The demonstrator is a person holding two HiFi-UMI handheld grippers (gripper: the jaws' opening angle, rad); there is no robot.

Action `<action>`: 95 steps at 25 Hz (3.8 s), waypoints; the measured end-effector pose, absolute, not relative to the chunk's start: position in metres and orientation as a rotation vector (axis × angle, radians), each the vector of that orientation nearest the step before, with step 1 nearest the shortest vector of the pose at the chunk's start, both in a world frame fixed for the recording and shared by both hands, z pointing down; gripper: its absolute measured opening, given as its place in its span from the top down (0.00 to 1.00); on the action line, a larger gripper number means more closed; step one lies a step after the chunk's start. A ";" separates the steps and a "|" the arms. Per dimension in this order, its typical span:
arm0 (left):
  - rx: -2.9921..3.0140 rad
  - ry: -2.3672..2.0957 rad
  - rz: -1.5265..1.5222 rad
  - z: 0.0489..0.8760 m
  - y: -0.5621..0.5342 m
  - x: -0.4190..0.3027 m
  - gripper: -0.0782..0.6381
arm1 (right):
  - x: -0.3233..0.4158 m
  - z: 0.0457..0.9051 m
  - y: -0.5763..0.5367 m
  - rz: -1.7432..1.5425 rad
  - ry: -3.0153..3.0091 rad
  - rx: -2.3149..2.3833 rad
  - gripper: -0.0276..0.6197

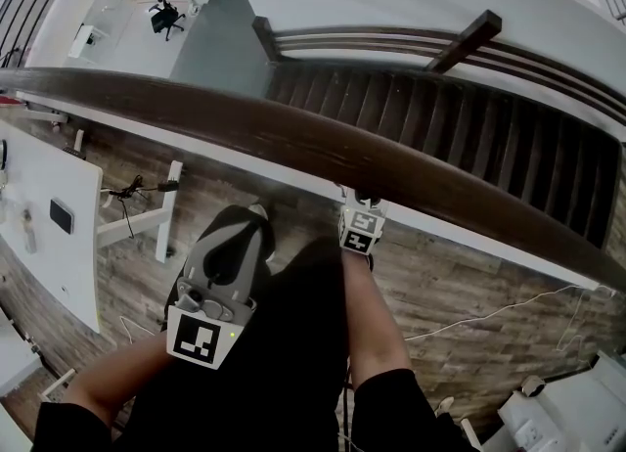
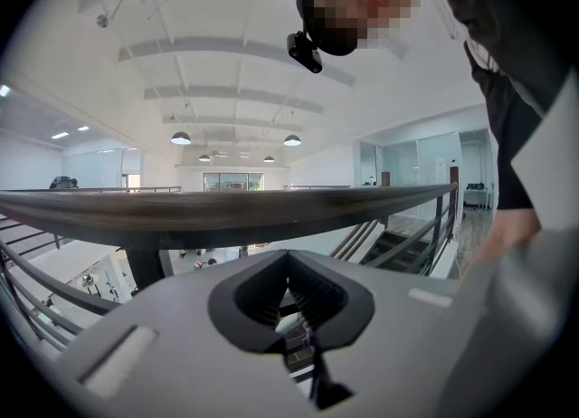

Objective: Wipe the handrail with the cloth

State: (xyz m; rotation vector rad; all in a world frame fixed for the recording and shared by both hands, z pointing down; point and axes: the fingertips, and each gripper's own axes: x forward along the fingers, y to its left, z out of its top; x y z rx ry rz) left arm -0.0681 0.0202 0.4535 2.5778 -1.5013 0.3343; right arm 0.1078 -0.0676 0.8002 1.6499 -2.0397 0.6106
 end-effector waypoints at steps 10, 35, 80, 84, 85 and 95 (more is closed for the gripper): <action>2.596 -1.477 0.355 0.454 0.025 -0.039 0.89 | 0.131 0.799 -0.066 0.623 -2.062 1.638 0.69; 2.599 -1.454 0.395 0.450 0.032 -0.001 0.89 | 0.196 0.797 -0.051 0.611 -1.961 1.647 0.69; 2.499 -1.453 0.156 0.430 -0.008 -0.020 0.89 | 0.203 0.656 -0.001 0.638 -1.994 1.821 0.68; 2.565 -1.387 0.123 0.417 -0.003 -0.026 0.89 | 0.178 0.596 0.023 0.483 -2.093 1.813 0.68; 2.578 -1.379 0.122 0.414 -0.005 -0.027 0.89 | 0.171 0.580 0.025 0.436 -2.134 1.805 0.68; 2.719 -1.258 0.069 0.389 -0.014 -0.026 0.89 | 0.116 0.445 0.043 0.188 -2.369 1.865 0.68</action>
